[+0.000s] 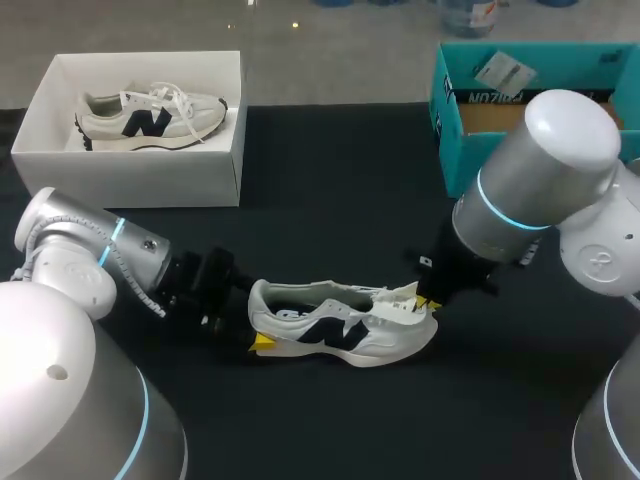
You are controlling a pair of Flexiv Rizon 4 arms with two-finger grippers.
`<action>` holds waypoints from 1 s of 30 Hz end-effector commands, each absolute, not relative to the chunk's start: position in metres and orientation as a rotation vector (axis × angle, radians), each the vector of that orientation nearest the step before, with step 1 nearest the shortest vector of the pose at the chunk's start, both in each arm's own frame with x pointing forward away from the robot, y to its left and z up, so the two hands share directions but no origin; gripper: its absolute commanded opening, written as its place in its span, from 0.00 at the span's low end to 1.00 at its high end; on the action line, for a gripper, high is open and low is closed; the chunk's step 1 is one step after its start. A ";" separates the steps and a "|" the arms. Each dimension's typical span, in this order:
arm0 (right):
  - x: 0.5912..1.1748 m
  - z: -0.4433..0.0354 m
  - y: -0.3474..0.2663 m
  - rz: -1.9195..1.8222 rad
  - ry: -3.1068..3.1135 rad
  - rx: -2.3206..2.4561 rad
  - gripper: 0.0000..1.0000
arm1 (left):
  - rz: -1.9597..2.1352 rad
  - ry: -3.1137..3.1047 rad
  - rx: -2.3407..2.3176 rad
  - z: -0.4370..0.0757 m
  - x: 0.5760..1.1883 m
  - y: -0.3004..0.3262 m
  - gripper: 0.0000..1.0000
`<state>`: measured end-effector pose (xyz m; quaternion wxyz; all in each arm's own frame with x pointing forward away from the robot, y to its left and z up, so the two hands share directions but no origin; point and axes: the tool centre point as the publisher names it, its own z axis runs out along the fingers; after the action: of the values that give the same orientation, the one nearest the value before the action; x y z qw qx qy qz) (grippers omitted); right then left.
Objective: Take the shoe out of the shoebox, open the shoe tongue, remove and reinsert the insole, then place the shoe into the shoebox
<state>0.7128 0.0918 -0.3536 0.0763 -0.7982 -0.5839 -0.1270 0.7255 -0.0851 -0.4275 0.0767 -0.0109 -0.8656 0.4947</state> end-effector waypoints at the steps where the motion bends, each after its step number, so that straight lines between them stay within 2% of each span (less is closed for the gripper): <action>1: 0.721 -0.364 0.089 -0.409 -1.705 -2.329 0.00 | 1.477 -2.595 -0.034 -0.431 0.726 -0.086 0.00; 5: 0.725 -0.369 0.093 -0.345 -1.691 -2.326 0.00 | 1.477 -2.595 -0.034 -0.431 0.726 -0.086 0.00; 7: 0.727 -0.371 0.096 -0.303 -1.697 -2.320 0.12 | 1.477 -2.595 -0.034 -0.431 0.726 -0.086 0.00; 10: 0.729 -0.374 0.100 -0.254 -1.693 -2.330 0.12 | 1.477 -2.595 -0.034 -0.431 0.726 -0.086 0.00; 14: 0.729 -0.376 0.102 -0.240 -1.687 -2.329 0.33 | 1.477 -2.595 -0.034 -0.431 0.726 -0.086 0.00; 19: 0.729 -0.371 0.105 -0.234 -1.692 -2.341 0.36 | 1.477 -2.595 -0.034 -0.431 0.726 -0.086 0.00; 22: 0.729 -0.365 0.107 -0.230 -1.700 -2.354 0.45 | 1.477 -2.595 -0.034 -0.431 0.726 -0.086 0.00; 23: 0.729 -0.362 0.108 -0.229 -1.707 -2.359 0.59 | 1.477 -2.595 -0.034 -0.431 0.726 -0.086 0.00; 24: 0.729 -0.358 0.109 -0.230 -1.714 -2.364 0.82 | 1.477 -2.595 -0.034 -0.431 0.726 -0.086 0.00; 25: 0.729 -0.354 0.110 -0.225 -1.725 -2.373 1.00 | 1.477 -2.595 -0.034 -0.431 0.726 -0.086 0.00; 30: 0.732 -0.334 0.115 -0.221 -1.794 -2.370 1.00 | 1.477 -2.595 -0.034 -0.431 0.726 -0.086 0.00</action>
<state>0.7323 0.1120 -0.3477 0.0962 -0.7943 -0.5932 -0.0887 0.7255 -0.0846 -0.4279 0.0766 -0.0106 -0.8659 0.4942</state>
